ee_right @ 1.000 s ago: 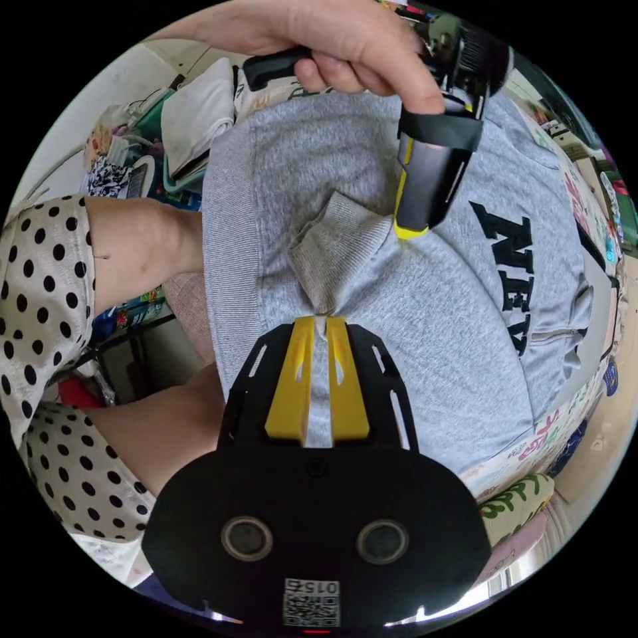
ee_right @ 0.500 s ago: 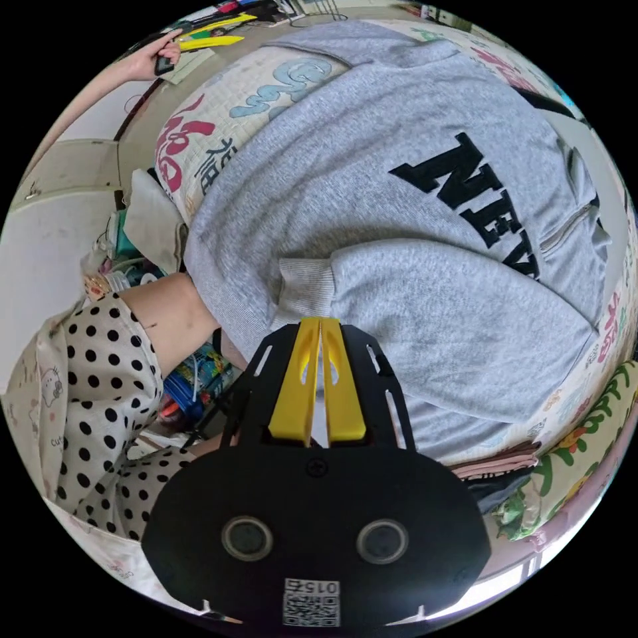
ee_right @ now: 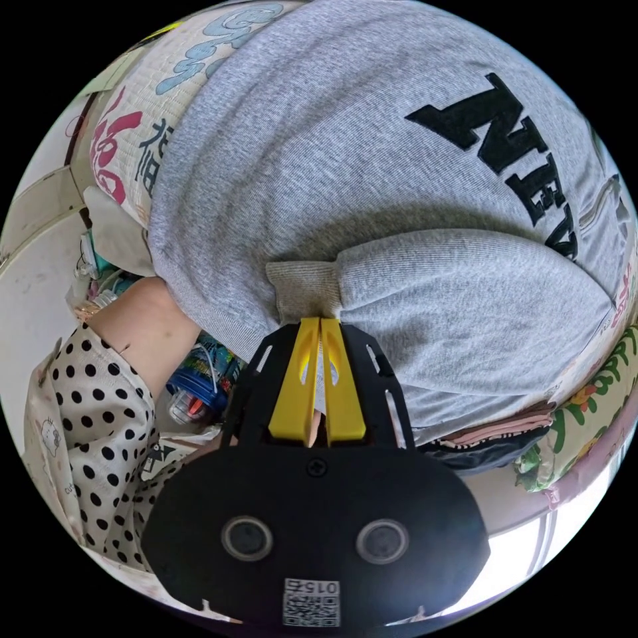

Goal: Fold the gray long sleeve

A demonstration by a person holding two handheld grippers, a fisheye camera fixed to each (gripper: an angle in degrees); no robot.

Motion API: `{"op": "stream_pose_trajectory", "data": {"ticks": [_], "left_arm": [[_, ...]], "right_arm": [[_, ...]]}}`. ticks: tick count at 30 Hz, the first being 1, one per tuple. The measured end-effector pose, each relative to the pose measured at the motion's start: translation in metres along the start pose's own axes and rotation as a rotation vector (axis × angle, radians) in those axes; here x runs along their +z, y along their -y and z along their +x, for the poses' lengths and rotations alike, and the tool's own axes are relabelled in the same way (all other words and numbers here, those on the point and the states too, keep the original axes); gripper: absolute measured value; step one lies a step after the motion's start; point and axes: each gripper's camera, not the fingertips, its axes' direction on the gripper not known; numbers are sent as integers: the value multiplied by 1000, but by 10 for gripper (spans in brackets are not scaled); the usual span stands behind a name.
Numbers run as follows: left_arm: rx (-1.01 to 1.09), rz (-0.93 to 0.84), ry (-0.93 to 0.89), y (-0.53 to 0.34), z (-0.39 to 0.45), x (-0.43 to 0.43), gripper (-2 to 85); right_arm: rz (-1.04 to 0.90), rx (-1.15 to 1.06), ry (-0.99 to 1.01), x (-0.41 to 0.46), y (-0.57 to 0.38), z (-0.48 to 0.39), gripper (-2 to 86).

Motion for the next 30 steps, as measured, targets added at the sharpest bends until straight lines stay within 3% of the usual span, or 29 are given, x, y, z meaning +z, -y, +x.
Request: {"op": "stream_pose_trajectory", "data": {"ticks": [3,6,9,11,16,20,23,30], "left_arm": [[121,91,19,-24,39,-9,4],[441,137,-8,-76,125,-21,-3],[974,119,37,-189,245,-26,-4],[1410,39,66,-318,308,-7,-4],[1850,-393,53,-528,290,105,-2],[1828,-820,228,-605,230,217,-2],[1682,-1066,235,-621,219,253,0],[1535,-1047,302,-632,231,259,10]], "right_arm": [[20,35,34,-9,-7,2,-2],[38,91,115,-20,-16,10,7],[121,200,292,-48,-47,31,36],[254,317,467,-73,-92,61,52],[446,649,705,-86,-179,133,65],[553,762,771,-83,-212,156,80],[549,750,808,-75,-215,149,98],[591,818,843,-55,-242,129,111]]}}
